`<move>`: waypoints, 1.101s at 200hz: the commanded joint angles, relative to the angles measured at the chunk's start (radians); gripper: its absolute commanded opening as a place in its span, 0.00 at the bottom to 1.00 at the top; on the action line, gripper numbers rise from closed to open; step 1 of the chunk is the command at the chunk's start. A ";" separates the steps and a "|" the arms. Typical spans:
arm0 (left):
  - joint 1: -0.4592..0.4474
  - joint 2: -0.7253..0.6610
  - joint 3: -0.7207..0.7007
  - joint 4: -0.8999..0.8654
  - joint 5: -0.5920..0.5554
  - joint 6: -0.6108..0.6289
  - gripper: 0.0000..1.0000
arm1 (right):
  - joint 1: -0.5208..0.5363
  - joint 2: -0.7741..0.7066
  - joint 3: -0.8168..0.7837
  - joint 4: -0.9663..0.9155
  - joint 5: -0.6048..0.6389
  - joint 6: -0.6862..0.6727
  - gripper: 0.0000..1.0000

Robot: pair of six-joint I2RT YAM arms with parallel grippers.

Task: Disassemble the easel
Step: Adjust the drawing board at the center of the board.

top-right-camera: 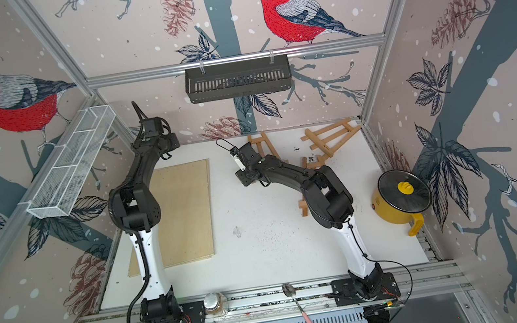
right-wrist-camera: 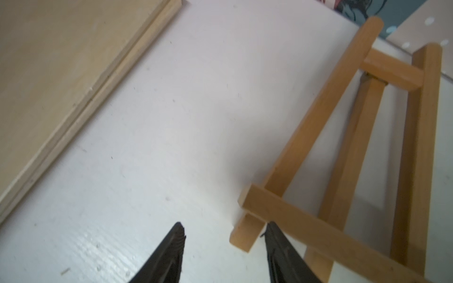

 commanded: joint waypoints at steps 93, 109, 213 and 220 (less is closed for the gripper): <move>0.143 -0.123 -0.346 -0.036 -0.256 -0.033 0.00 | 0.060 0.430 0.551 0.050 0.025 0.031 0.44; 0.158 -0.124 -0.360 -0.030 -0.279 -0.031 0.00 | 0.063 0.449 0.563 0.065 0.047 0.033 0.46; 0.326 -0.165 -0.538 0.145 -0.096 -0.101 0.07 | 0.075 0.507 0.603 0.066 0.048 0.030 0.51; 0.333 -0.152 -0.525 0.141 -0.068 -0.103 0.04 | 0.077 0.508 0.607 0.063 0.044 0.032 0.51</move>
